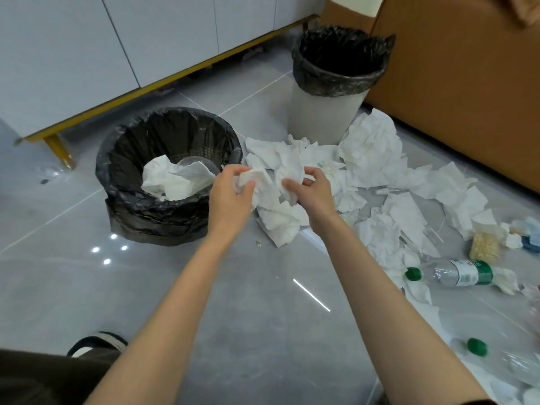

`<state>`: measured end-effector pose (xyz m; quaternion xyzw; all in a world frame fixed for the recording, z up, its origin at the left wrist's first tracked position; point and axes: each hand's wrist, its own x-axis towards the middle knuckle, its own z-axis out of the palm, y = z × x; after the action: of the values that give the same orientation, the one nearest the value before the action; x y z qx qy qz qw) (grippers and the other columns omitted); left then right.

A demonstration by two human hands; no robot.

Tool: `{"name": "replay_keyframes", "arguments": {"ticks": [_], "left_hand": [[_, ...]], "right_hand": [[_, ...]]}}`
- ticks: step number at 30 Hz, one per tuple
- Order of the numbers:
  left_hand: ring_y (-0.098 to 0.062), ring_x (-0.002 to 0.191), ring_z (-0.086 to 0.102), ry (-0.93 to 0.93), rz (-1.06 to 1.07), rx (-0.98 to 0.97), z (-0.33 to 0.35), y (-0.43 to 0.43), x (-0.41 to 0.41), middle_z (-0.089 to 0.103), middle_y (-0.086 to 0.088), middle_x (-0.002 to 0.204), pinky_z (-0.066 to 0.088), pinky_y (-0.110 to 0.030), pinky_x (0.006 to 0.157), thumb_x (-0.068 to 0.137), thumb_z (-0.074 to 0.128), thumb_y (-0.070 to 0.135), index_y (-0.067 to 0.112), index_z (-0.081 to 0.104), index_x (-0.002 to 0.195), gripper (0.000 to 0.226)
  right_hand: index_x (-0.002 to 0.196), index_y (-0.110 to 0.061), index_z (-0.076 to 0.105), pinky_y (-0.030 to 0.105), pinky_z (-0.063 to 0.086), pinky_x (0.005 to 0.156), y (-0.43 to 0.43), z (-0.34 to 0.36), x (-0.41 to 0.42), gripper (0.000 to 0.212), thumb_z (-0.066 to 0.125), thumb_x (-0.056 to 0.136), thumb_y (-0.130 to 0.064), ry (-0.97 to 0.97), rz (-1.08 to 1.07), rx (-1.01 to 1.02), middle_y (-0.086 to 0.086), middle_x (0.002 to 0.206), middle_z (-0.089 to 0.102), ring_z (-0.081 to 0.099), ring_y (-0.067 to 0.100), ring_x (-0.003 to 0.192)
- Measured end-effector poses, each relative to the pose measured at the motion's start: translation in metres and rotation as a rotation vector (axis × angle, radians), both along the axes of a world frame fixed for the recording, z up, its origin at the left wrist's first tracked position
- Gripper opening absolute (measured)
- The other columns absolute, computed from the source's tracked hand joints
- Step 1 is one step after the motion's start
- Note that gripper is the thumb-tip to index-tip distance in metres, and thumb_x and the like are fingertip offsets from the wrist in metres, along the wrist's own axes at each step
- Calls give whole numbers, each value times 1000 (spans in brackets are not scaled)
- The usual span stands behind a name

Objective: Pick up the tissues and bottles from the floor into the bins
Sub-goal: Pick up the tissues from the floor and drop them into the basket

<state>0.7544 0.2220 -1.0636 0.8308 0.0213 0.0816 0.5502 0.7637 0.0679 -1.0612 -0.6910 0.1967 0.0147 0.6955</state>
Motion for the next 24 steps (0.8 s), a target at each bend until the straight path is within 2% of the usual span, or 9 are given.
{"name": "replay_keyframes", "arguments": {"ticks": [4,7,10,12,13,14,16,20,24], "left_hand": [[-2,97,45,-100,110,105,35,33,19,55,4,114,36,-6,77,91,55,18,21,56,116,25],[-8,101,50,-39,229,148,45,55,24,56,2,118,39,-20,81,91,55,18,22,54,121,30],[-18,113,53,41,262,254,38,76,28,56,-1,126,44,-29,87,93,53,20,19,50,129,36],[-26,133,39,99,221,403,31,88,28,39,-7,146,40,-42,103,96,48,22,20,37,141,47],[-30,141,24,145,202,473,29,90,26,23,-9,155,32,-47,109,97,46,21,21,28,147,53],[-31,145,10,177,195,522,26,92,24,10,-9,158,24,-49,113,98,45,21,21,19,150,58],[-31,146,0,138,203,557,24,90,17,3,-9,160,17,-48,116,98,45,22,18,13,151,62],[-33,145,2,-33,194,607,19,77,4,9,-15,157,16,-50,117,94,48,27,11,22,148,62],[-30,144,9,102,-52,844,4,66,7,18,-13,154,7,-54,114,86,55,52,14,25,147,78]], "right_hand": [[106,-14,53,28,52,64,38,35,28,32,71,80,-9,-76,144,-59,10,101,68,65,20,82],[112,-12,54,37,57,79,72,46,41,37,71,79,-11,-109,251,-168,11,106,67,66,24,93],[111,-15,58,32,51,83,97,48,46,29,65,82,-17,-180,410,-329,1,103,64,60,20,96],[112,-22,58,32,42,91,104,45,48,26,57,86,-25,-207,541,-520,-2,110,61,53,21,107],[125,-17,54,32,36,101,106,42,50,35,53,90,-23,-202,572,-604,3,127,56,47,22,121],[136,-11,47,31,30,108,107,40,50,44,49,94,-19,-208,568,-648,8,142,47,38,22,133],[142,-6,40,28,24,112,110,36,45,47,43,95,-7,-278,504,-636,10,149,38,32,21,139],[136,-6,48,14,18,107,110,28,33,48,39,90,4,-405,302,-626,7,148,35,28,16,139],[131,-10,53,12,16,105,96,13,25,46,39,89,2,-344,236,-617,6,147,34,25,16,139]]}}
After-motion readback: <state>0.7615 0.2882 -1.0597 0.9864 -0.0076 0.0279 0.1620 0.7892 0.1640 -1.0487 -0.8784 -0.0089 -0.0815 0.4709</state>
